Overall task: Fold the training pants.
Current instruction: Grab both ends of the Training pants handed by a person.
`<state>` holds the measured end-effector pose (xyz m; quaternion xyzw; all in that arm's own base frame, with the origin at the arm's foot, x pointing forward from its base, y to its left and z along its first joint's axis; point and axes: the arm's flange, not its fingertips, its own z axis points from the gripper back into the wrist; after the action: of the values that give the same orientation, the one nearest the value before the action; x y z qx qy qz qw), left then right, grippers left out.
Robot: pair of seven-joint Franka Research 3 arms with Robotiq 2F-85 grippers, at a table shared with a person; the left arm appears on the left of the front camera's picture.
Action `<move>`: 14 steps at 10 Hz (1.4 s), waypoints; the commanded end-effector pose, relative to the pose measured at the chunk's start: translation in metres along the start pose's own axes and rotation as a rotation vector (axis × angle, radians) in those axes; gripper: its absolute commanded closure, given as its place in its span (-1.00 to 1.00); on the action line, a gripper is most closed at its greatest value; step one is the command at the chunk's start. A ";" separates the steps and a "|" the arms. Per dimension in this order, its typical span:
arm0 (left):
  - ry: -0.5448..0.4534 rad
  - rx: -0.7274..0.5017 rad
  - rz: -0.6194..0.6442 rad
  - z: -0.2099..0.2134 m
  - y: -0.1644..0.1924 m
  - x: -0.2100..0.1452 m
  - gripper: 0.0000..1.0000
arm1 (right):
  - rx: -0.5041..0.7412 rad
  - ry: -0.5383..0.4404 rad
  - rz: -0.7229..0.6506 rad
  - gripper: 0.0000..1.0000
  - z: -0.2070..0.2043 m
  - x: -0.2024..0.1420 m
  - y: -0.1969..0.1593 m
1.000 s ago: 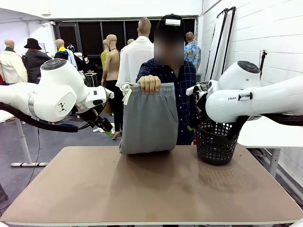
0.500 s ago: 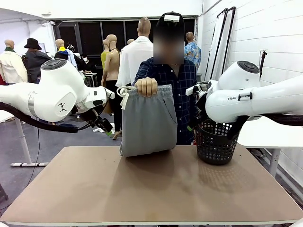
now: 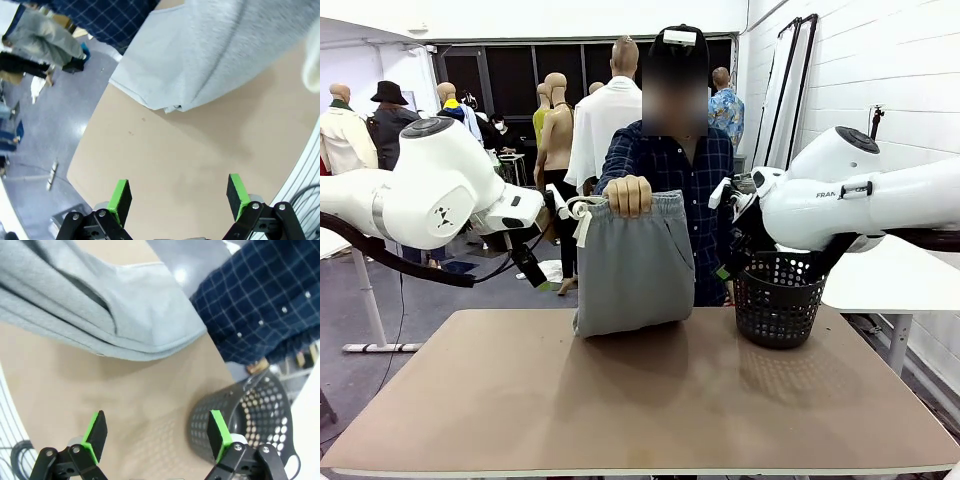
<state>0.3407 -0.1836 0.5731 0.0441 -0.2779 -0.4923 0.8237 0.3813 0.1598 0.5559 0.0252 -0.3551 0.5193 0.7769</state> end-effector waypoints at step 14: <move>-0.165 -0.090 -0.382 -0.007 0.023 -0.032 -1.00 | 0.147 -0.119 0.294 -1.00 -0.026 -0.001 -0.016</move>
<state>0.3502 -0.1590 0.5746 0.0483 -0.2896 -0.6410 0.7092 0.3930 0.1633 0.5479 0.0344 -0.3518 0.6353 0.6866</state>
